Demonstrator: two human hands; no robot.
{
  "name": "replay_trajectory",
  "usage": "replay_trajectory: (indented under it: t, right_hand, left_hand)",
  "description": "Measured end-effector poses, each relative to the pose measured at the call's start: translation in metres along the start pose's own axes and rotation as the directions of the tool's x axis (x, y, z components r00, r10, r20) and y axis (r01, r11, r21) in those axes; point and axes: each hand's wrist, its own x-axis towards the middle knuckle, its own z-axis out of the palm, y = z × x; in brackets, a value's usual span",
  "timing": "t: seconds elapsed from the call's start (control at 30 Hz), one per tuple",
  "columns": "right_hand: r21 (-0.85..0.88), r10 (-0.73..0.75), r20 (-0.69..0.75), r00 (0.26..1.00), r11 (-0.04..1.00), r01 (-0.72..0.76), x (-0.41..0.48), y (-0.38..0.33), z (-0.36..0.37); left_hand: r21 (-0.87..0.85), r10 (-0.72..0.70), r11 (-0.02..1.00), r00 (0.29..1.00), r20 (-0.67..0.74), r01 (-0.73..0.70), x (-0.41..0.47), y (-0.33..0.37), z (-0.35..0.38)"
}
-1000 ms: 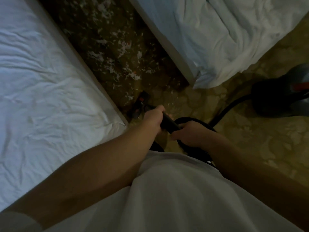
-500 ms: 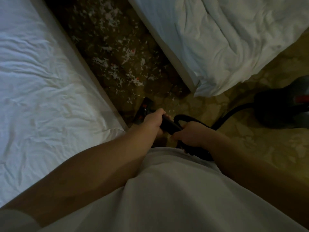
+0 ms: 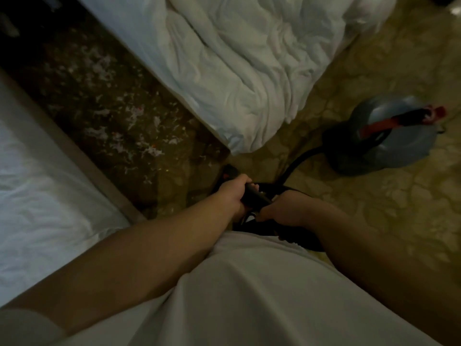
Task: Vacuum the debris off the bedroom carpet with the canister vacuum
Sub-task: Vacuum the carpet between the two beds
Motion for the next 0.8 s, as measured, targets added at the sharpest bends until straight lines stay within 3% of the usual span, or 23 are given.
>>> replay_trajectory:
  t: [0.37,0.57,0.8]
  right_hand:
    - [0.137,-0.025,-0.012,1.000,0.990,0.027,0.019,0.011,-0.023]
    - [0.033,-0.151,-0.029,0.988,0.988,0.152,0.032,-0.058,-0.021]
    - [-0.105,-0.112,0.011,0.994,0.988,0.112,0.065,-0.192,0.009]
  left_hand:
    - [0.092,0.023,0.995,1.000,0.009,-0.023,-0.009,0.022,0.034]
    - [-0.010,0.080,0.997,0.997,-0.008,-0.080,0.001,0.075,-0.004]
    - [-0.105,0.086,0.990,0.995,-0.044,-0.090,0.026,0.176,-0.089]
